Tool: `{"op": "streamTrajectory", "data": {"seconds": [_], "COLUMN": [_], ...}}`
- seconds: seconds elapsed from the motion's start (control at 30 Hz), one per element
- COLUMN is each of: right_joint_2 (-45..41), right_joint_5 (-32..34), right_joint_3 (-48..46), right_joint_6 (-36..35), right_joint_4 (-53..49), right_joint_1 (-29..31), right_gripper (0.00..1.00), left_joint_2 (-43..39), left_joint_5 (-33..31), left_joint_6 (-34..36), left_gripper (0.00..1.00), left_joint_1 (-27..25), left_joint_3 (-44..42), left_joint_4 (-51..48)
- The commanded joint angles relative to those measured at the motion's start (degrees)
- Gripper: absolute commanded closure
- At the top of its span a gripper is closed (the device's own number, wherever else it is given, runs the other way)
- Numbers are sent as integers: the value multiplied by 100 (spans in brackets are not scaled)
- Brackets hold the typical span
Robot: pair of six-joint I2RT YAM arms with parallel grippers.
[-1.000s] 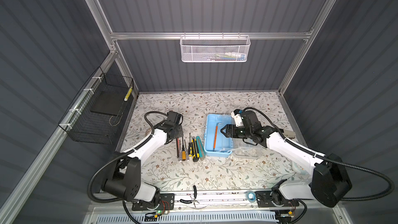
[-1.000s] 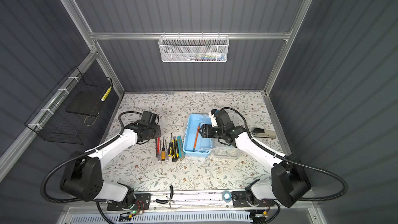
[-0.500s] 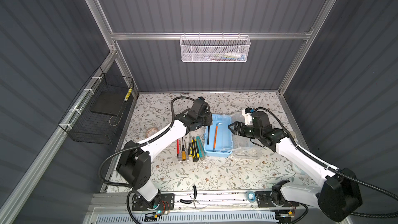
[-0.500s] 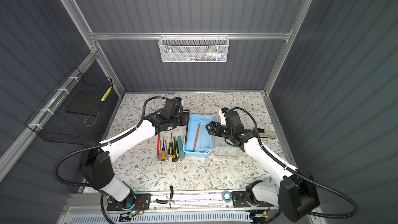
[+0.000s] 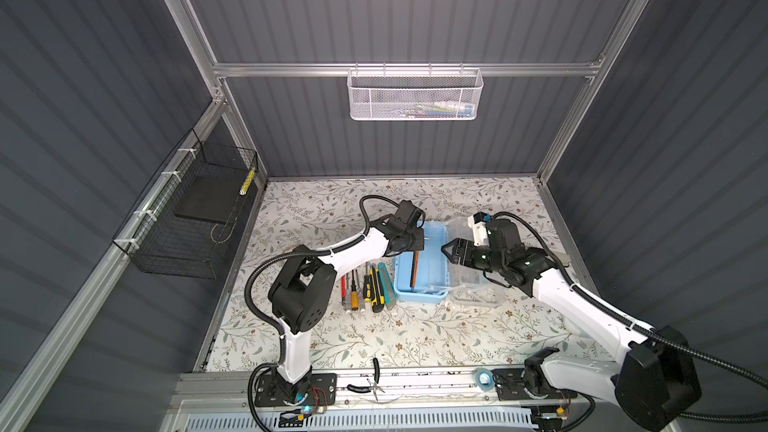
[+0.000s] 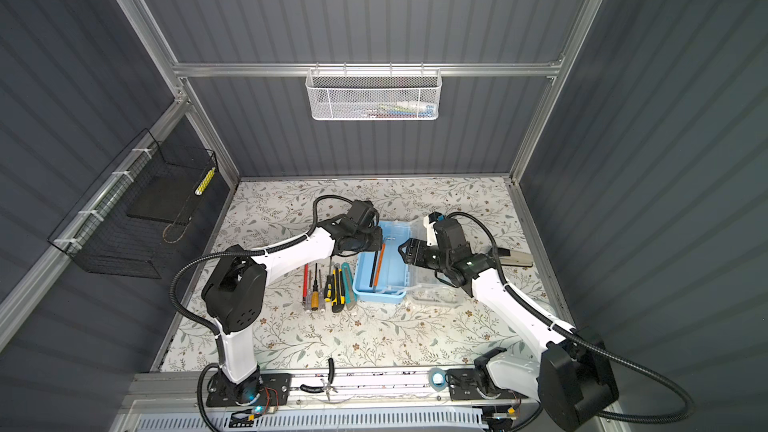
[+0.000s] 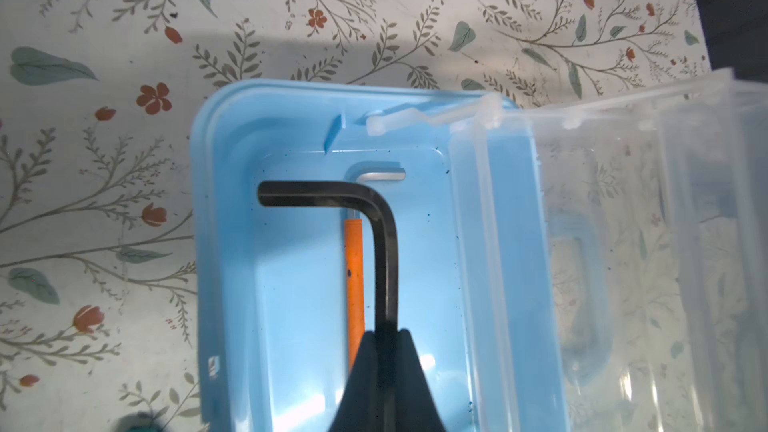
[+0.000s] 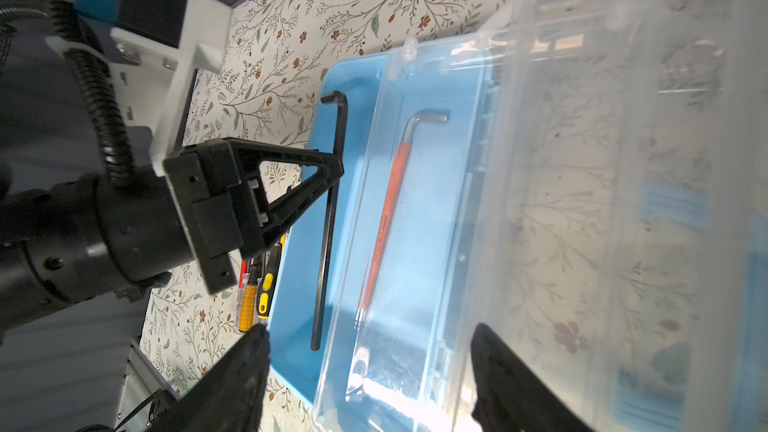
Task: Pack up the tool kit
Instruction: 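Carry the black hex key over the blue box and open the left gripper, then move the left gripper back down onto the red hex key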
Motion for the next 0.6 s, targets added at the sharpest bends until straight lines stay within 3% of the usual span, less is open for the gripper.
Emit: {"op": "streamTrajectory", "data": {"seconds": [0.0, 0.07, 0.2, 0.37, 0.57], "right_joint_2": [31, 18, -16, -73, -312], "right_joint_5": [-57, -53, -48, -41, -118], "right_joint_3": [-23, -19, -10, 34, 56], "right_joint_6": [41, 39, 24, -3, -50], "right_joint_4": [-1, -5, -13, -81, -188], "right_joint_1": [-27, -29, -32, -31, -29], "right_gripper": [23, 23, 23, 23, 24], "left_joint_2": [29, -9, -161, -513, -1556], "left_joint_5": [-137, -208, -322, -557, -1564], "left_joint_6": [-52, -53, 48, 331, 648], "left_gripper": [96, 75, 64, 63, 62], "left_joint_1": [-46, -58, -57, -58, 59], "left_joint_3": [156, 146, 187, 283, -508], "left_joint_4": [-44, -53, -56, -308, -723]}}
